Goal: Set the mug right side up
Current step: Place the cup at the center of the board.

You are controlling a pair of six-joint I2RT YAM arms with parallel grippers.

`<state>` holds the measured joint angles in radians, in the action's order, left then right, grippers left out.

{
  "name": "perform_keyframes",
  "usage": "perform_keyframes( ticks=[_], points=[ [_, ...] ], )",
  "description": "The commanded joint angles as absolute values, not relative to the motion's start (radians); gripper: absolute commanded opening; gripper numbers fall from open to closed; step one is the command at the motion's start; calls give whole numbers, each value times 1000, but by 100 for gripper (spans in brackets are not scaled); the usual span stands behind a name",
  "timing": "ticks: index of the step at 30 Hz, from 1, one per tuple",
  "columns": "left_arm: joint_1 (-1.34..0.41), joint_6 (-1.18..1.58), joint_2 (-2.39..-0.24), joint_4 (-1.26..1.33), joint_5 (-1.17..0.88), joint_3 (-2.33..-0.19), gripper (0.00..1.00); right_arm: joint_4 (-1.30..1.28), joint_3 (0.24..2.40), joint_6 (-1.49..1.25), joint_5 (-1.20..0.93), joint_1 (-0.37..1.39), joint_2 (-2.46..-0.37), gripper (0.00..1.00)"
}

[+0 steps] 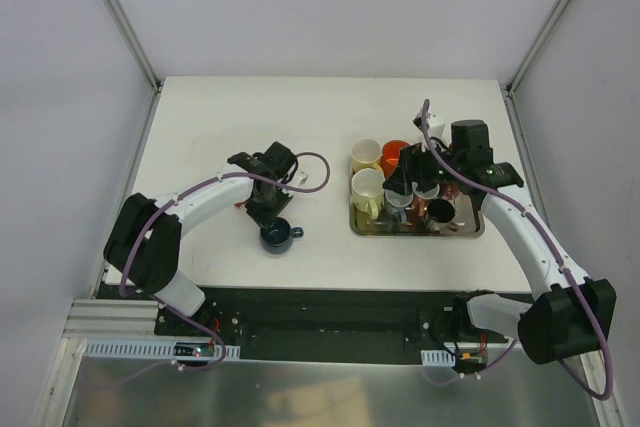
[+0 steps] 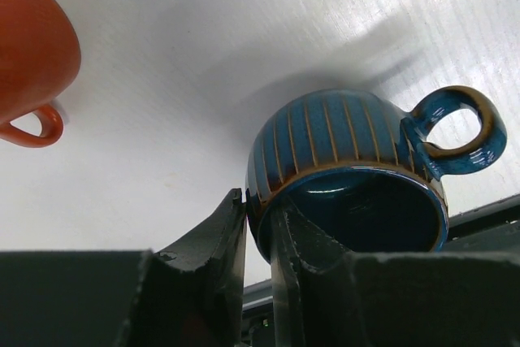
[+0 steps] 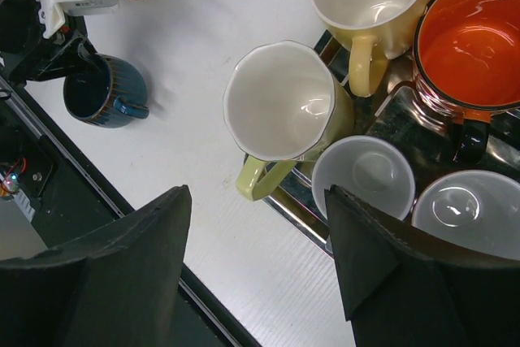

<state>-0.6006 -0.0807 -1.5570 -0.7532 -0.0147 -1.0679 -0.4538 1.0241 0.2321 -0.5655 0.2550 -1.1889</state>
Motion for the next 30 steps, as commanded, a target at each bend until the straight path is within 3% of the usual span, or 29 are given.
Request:
perform_keyframes(
  ticks=[1, 6, 13, 14, 22, 30],
  points=[
    [-588, -63, -1520, -765, -12, -1066, 18, -445, 1012, 284, -591, 264, -1163, 73],
    [-565, -75, -1488, -772, -54, -1077, 31, -452, 1022, 294, -598, 275, -1180, 73],
    [-433, -74, -1393, -830, -160, -1149, 81, -526, 1086, 469, -632, 377, -1232, 73],
    [-381, -60, -1375, -831, -163, -1169, 99, -550, 1100, 521, -656, 406, -1244, 74],
    [44, 187, -1252, -940, -529, -1233, 99, -640, 1230, 830, -641, 676, -1432, 73],
    [205, 235, -994, -871, -580, -1080, 99, -649, 1420, 963, -583, 862, -1748, 72]
  ],
)
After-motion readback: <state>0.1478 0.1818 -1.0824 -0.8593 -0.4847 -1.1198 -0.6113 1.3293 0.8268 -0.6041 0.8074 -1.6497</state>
